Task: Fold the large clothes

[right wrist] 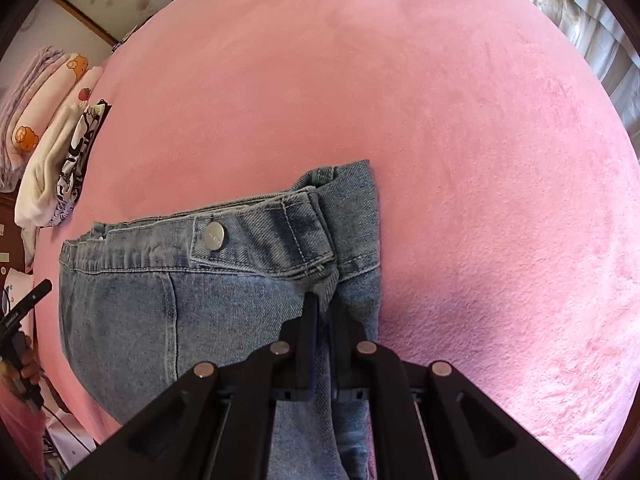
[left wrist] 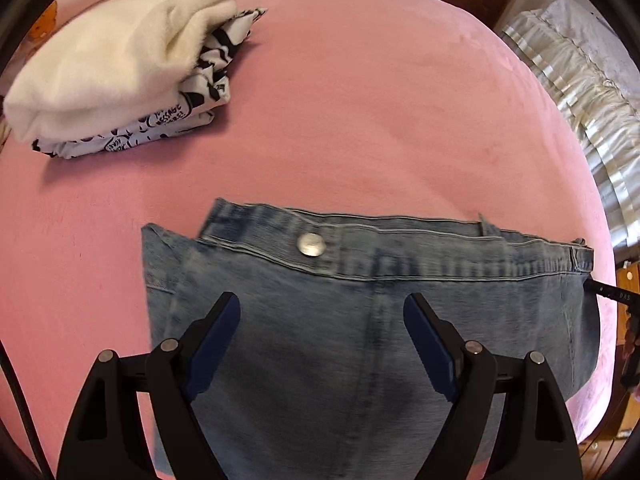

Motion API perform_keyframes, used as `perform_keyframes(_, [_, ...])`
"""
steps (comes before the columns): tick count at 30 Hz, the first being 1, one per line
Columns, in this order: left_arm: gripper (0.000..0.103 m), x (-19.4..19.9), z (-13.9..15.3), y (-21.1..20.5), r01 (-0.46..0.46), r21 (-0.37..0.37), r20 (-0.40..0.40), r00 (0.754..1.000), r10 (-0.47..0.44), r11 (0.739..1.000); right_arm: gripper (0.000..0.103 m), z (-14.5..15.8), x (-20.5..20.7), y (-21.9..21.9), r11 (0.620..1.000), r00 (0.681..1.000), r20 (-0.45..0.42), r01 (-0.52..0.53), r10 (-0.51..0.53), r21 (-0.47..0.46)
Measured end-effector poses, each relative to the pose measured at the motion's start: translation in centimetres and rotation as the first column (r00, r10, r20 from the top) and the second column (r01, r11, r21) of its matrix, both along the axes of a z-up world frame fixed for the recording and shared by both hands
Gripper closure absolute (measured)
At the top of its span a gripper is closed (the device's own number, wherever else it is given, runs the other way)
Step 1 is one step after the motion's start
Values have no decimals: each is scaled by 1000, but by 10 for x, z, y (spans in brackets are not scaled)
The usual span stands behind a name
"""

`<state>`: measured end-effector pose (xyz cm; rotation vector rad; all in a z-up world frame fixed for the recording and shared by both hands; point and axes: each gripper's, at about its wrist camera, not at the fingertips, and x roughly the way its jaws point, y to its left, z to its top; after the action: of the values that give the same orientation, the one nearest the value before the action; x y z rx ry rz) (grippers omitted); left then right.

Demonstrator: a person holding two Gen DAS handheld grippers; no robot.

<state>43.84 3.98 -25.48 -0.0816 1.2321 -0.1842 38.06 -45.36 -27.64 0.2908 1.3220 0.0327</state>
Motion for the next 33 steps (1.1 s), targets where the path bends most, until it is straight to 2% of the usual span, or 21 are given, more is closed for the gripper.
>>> perform_keyframes(1, [20, 7, -5, 13, 10, -29, -30, 999, -10, 1000, 99, 1, -1, 0, 1000, 1000, 3, 2, -2, -1])
perform_keyframes(4, [21, 20, -18, 38, 8, -56, -72, 997, -12, 998, 99, 3, -4, -6, 999, 1000, 5, 31, -31, 20])
perform_keyframes(8, [40, 31, -39, 62, 9, -102, -159, 987, -26, 995, 99, 3, -7, -10, 998, 998, 0, 58, -58, 32])
perform_keyframes(10, [46, 33, -44, 69, 11, -92, -160, 987, -26, 996, 99, 4, -6, -9, 998, 998, -5, 59, -59, 17])
perform_keyframes(12, [46, 35, -45, 74, 16, -95, -153, 988, -30, 995, 99, 6, -6, -8, 999, 999, -6, 52, -52, 1])
perform_keyframes(15, [45, 37, -40, 81, 12, -55, -131, 991, -19, 998, 99, 5, -5, -7, 998, 998, -12, 55, -55, -7])
perform_keyframes(23, [47, 54, -57, 99, 25, -133, -213, 976, -53, 991, 99, 2, 0, -2, 997, 997, -25, 73, -73, -14])
perform_keyframes(24, [52, 55, -60, 100, 19, -153, -220, 974, -53, 988, 99, 3, 0, -3, 997, 997, -25, 72, -72, -11])
perform_keyframes(25, [68, 56, -61, 102, 15, -163, -227, 972, -52, 986, 99, 3, 0, -3, 998, 997, -25, 69, -69, -10])
perform_keyframes(26, [80, 57, -63, 103, 1, -163, -237, 971, -40, 987, 99, 3, 0, -3, 998, 998, -26, 65, -65, -9])
perform_keyframes(29, [93, 55, -63, 112, -54, -169, -252, 968, 10, 984, 99, 5, 2, -3, 999, 998, -32, 53, -53, -9])
perform_keyframes(33, [96, 43, -47, 125, -143, -185, -248, 964, 95, 972, 99, 10, 2, -1, 998, 997, -40, 60, -60, -6])
